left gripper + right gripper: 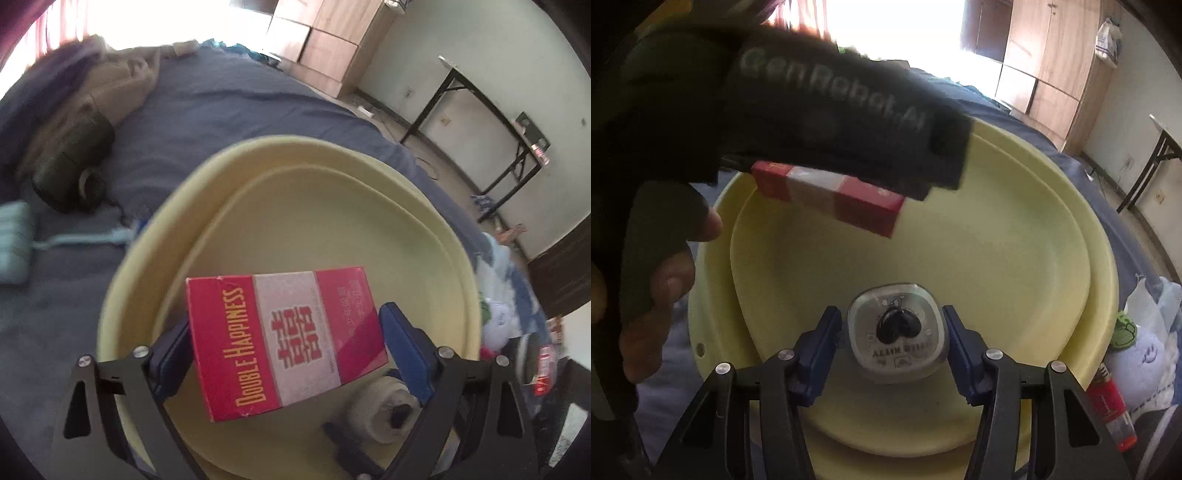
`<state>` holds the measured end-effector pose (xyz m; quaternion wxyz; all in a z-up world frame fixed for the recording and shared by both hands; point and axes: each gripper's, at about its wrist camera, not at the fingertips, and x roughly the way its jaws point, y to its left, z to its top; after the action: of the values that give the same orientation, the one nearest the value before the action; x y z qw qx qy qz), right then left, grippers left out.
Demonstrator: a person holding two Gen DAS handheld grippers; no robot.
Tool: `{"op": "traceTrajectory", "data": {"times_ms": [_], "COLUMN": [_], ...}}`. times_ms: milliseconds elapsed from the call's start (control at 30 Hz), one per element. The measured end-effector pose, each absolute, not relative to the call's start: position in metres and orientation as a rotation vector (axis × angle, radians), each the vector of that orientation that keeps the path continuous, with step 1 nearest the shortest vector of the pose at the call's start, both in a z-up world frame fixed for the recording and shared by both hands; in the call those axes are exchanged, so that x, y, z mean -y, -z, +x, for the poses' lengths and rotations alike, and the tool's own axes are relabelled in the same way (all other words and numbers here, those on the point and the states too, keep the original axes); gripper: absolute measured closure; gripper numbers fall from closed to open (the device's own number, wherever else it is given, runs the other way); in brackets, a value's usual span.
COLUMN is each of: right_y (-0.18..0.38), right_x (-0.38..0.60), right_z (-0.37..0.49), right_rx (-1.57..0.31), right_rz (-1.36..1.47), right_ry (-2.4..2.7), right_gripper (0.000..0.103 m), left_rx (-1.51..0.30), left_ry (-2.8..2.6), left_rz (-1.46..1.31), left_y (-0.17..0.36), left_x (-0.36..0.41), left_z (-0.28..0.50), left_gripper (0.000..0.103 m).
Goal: Organize rigid objects
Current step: 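Carry both held items over the yellow tray and open both tools, then swing both empty tools back over the quilt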
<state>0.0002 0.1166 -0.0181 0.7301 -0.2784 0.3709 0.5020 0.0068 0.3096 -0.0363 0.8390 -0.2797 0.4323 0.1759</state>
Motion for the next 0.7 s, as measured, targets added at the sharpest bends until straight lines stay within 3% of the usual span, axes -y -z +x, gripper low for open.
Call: {"op": "traceTrajectory", "data": {"times_ms": [167,200,233,300,433,533,700], "right_y": [0.019,0.017,0.012,-0.004,-0.05,-0.088,-0.114], "right_x": [-0.135,-0.139,-0.143,-0.144,-0.11,-0.05,0.076], "right_z": [0.003,0.004,0.003,0.0,0.005,0.026,0.056], "right_rx": [-0.822,-0.822,-0.808,-0.754,-0.656,-0.582,-0.528], "right_rz": [-0.587,-0.574,-0.558,-0.539,-0.43,-0.304,-0.172], "right_ry": [-1.117,-1.126,-1.132,-1.121,-1.063,-0.896,-0.452], "right_gripper": [0.048,0.044,0.028,0.01,0.0,0.0,0.0], "left_rx": [-0.955,-0.956,-0.954,-0.927,-0.838,-0.812,-0.95], "left_ry": [-0.425,-0.424,-0.42,-0.403,-0.401,-0.242,0.028], "left_rz": [-0.542,-0.549,-0.566,-0.61,-0.526,-0.468,-0.243], "left_y": [0.042,0.041,0.04,0.029,-0.006,-0.019,-0.004], "left_x": [-0.305,-0.305,-0.305,-0.304,-0.277,-0.238,-0.137], "left_z": [0.015,0.015,0.013,0.01,0.009,0.031,0.075], "left_gripper": [0.009,0.009,0.008,0.004,0.0,0.0,0.0]}}
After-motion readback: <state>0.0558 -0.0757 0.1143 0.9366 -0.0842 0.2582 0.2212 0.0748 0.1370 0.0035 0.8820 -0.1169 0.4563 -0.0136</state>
